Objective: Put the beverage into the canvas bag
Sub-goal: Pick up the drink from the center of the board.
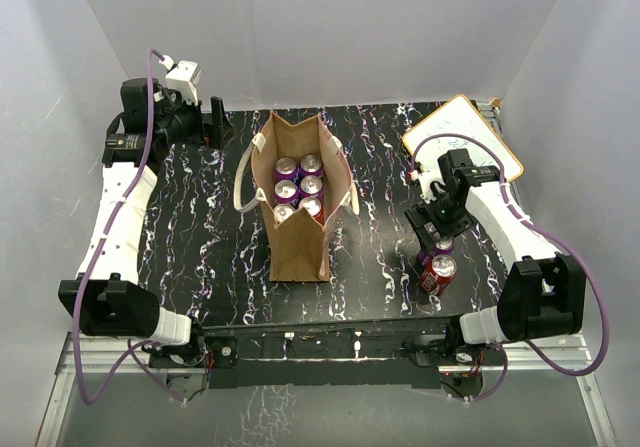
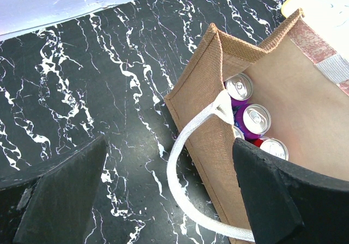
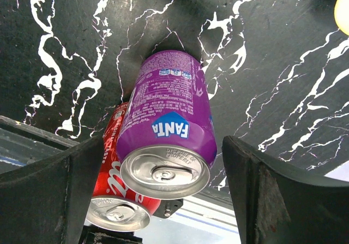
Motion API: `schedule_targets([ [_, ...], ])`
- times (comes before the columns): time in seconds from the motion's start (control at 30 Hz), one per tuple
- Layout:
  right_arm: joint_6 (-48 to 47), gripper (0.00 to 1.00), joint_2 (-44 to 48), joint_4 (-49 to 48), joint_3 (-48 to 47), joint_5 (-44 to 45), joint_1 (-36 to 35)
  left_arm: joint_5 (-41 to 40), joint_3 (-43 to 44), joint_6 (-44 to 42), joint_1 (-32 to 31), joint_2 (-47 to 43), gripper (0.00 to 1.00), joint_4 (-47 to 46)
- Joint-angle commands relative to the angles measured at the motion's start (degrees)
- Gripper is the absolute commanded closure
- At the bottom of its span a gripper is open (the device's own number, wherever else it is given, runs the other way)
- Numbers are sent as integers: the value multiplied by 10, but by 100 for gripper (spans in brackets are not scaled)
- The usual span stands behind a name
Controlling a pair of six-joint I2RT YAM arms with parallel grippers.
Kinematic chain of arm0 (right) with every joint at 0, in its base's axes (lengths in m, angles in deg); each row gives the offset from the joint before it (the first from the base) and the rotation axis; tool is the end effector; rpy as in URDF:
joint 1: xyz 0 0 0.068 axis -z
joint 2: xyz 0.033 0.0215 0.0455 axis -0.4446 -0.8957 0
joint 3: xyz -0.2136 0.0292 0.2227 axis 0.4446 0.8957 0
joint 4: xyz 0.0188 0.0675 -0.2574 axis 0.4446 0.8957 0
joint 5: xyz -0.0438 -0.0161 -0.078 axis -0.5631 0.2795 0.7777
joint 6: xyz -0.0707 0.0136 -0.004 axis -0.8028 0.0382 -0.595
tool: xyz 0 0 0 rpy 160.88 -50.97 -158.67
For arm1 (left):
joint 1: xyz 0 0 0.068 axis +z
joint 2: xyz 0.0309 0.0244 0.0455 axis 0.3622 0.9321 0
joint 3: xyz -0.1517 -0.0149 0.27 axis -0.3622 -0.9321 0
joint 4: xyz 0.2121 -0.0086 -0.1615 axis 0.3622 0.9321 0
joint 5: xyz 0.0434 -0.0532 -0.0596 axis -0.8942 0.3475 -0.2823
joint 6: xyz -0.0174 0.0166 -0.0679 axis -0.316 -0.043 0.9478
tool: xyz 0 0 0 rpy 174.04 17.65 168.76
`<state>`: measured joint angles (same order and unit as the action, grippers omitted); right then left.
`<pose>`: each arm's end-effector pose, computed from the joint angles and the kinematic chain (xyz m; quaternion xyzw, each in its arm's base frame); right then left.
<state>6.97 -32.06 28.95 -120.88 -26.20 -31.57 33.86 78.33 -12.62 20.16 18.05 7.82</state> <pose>0.2409 0.0295 0.2606 -0.2429 0.9649 0.0518 0.0855 0.3330 -0.0314 0.4605 0.1506 0.8005 -0.1691 0.5549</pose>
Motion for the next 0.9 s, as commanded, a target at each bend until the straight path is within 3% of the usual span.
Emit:
schedule_targets([
  [0.0,-6,9,5,-32,9,-18,8,21,-1,-5,4,-14,3,-5],
  [0.4,-4,35,6,-56,11,-20,23,23,2,-10,3,-8,4,-6],
  [0.57,0,52,6,-57,-26,-36,25,22,2,-12,3,-8,4,-9],
  [0.8,34,86,-6,-57,-147,-73,25,26,10,-20,4,-3,4,1],
  [0.87,49,92,-9,-55,-190,-84,24,24,9,-24,4,-5,4,3],
])
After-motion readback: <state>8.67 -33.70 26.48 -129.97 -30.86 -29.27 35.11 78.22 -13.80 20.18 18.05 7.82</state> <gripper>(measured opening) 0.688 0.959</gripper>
